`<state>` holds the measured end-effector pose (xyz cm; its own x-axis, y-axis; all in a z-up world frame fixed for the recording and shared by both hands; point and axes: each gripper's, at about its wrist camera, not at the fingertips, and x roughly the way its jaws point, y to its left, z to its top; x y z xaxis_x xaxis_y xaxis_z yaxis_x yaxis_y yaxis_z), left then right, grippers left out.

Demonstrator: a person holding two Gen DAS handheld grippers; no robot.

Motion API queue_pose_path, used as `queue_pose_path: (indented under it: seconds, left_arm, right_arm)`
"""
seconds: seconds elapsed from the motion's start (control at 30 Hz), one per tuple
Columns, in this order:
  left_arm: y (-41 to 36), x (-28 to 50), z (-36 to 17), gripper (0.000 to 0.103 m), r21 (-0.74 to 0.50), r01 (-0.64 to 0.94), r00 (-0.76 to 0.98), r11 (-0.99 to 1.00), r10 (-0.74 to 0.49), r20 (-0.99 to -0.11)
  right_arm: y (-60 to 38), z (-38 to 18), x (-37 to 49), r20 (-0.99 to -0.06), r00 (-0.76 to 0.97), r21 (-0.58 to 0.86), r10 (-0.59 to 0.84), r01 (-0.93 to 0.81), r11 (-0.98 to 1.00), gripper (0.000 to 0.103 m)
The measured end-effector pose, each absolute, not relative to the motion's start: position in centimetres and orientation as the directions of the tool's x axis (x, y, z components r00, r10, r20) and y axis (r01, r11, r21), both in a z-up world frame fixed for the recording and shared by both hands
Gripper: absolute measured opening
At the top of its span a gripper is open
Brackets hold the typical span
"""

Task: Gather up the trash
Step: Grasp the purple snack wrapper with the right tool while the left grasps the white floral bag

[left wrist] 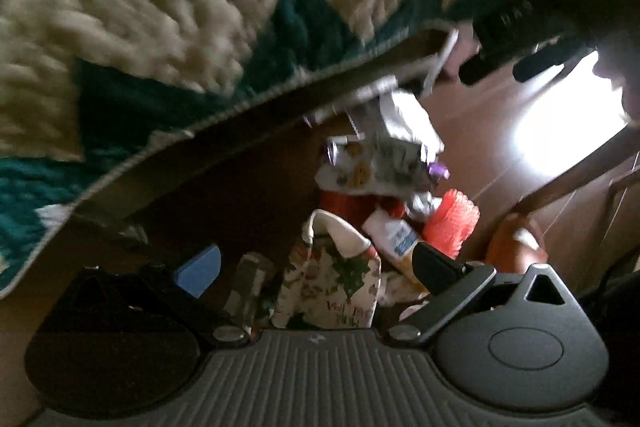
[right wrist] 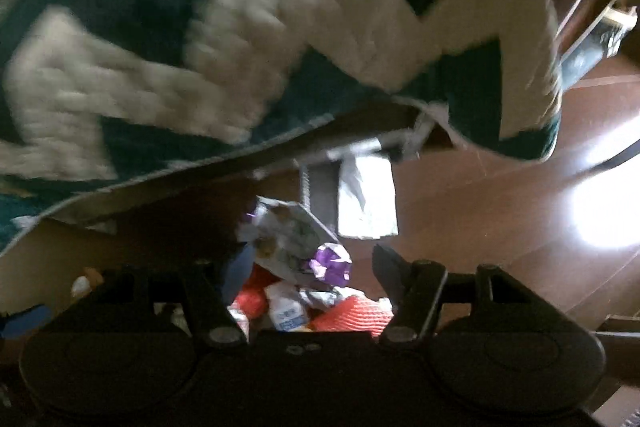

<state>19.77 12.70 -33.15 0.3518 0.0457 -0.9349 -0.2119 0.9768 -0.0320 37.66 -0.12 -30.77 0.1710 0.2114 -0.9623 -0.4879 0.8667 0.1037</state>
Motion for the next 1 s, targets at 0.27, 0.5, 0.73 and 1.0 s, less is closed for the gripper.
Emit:
queue_pose_path:
  seconds: [0.27, 0.5, 0.73, 1.0]
  left_arm:
    - [12.6, 22.8, -40.3, 0.102, -0.084, -0.192, 0.252, 0.978, -0.033, -0.967]
    - [14.9, 23.9, -43.9, 0.102, -0.117, -0.261, 0.206, 0.958, -0.063, -0.977]
    - [14.0, 25.7, -46.8, 0.102, -0.145, -0.119, 0.166, 0.982, -0.124, -0.978]
    - [13.2, 26.4, -50.1, 0.086, -0.123, -0.102, 0.113, 0.987, -0.111, -0.987]
  right_arm:
    - [-0.3, -40.4, 41.2, -0.988, 0.040, 0.124, 0.149, -0.368, 0.922, 0.063]
    - [1.3, -45.7, 41.5, -0.990, -0.039, 0.141, 0.136, -0.353, 0.925, 0.063]
    - [0.9, -49.2, 42.2, -0.985, -0.101, 0.167, 0.142, -0.304, 0.938, 0.063]
    - [0.6, -50.4, 42.0, -0.983, -0.111, 0.175, 0.149, -0.289, 0.941, 0.063]
